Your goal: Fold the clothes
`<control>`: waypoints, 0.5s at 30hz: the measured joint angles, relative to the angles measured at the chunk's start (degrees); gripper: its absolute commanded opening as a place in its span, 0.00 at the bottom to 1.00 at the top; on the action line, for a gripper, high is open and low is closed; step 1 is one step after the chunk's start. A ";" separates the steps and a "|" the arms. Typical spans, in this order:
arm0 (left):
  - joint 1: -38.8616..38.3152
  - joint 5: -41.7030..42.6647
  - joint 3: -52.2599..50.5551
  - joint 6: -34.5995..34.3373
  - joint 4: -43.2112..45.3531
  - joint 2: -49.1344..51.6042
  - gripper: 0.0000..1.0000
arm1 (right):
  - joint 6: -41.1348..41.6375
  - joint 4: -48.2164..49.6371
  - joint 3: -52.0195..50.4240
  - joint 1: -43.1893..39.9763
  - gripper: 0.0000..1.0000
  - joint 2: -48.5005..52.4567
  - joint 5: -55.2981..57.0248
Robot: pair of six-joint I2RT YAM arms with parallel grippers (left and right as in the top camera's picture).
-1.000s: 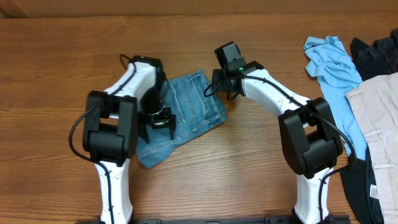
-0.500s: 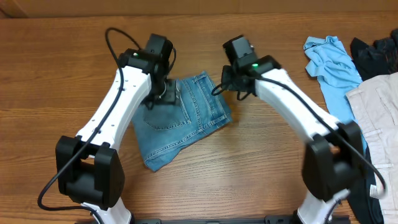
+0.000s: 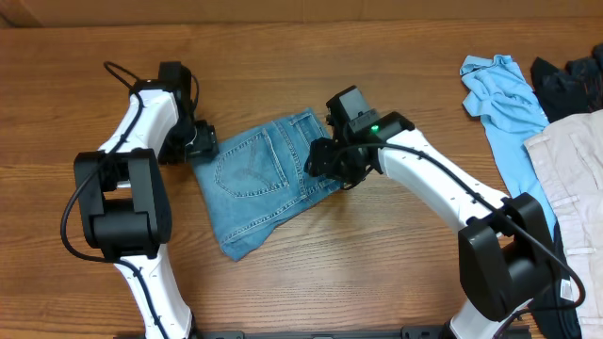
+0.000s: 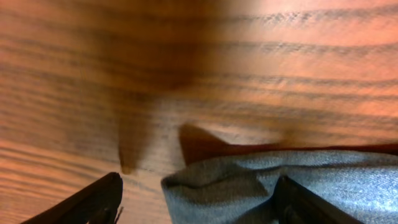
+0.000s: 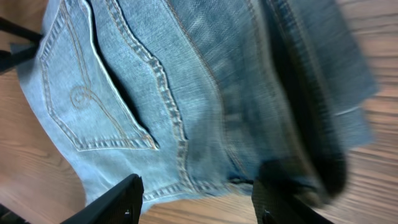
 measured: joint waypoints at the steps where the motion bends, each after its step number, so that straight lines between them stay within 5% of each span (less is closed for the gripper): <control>1: 0.50 0.24 0.39 0.00 -2.10 0.11 0.83 | 0.46 1.11 -0.72 0.39 0.60 0.35 -0.52; 9: 0.92 0.35 -0.46 -0.02 -23.19 2.75 0.72 | 3.45 10.40 -3.43 0.37 0.58 5.31 -1.57; 15: 0.92 2.56 -5.49 0.04 -26.03 2.84 0.84 | 3.02 20.26 -3.61 -6.29 0.59 7.10 -0.37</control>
